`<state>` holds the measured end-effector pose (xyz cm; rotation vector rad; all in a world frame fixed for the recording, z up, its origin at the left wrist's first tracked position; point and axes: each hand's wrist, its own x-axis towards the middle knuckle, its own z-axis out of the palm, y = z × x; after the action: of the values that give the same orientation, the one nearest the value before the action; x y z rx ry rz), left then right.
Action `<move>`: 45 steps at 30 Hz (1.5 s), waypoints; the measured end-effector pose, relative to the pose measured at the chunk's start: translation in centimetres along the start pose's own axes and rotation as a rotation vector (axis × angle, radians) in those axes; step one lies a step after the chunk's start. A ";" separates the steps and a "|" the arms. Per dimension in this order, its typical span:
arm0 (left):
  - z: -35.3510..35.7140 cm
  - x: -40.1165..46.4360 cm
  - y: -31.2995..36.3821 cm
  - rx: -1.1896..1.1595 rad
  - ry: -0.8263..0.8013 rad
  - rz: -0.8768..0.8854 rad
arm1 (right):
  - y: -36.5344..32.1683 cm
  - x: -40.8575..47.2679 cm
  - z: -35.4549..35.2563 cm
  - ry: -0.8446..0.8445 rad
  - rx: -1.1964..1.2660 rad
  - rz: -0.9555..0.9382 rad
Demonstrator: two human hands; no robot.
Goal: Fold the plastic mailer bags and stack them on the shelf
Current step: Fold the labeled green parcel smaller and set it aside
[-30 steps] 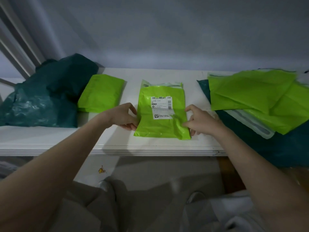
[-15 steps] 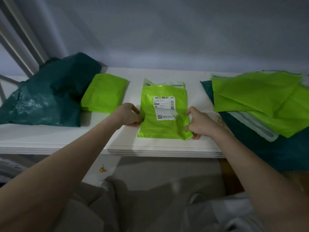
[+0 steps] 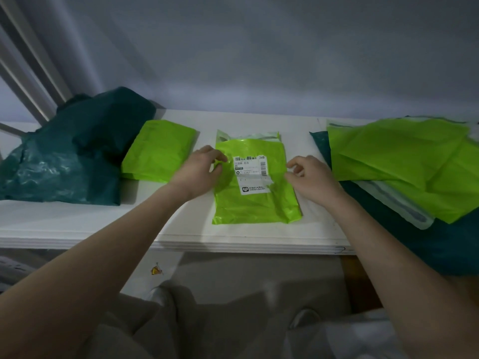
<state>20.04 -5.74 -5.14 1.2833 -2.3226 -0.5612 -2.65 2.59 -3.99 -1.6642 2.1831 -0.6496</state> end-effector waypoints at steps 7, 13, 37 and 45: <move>2.4 0.9 0.2 0.211 -0.176 0.196 | -1.5 0.9 3.1 -0.016 -0.197 -0.325; 3.4 1.4 -0.5 0.261 -0.336 0.027 | -1.4 1.8 4.7 -0.123 -0.284 -0.234; 1.2 3.0 0.0 -0.401 0.024 -0.571 | -0.1 3.7 2.3 0.048 0.223 0.292; 0.7 3.2 0.1 -0.663 0.057 -0.680 | 0.3 3.8 1.8 0.112 0.300 0.296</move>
<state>18.03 -8.35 -5.09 1.6577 -1.3897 -1.3414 -3.02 -1.33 -5.59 -1.1532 2.2151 -0.9462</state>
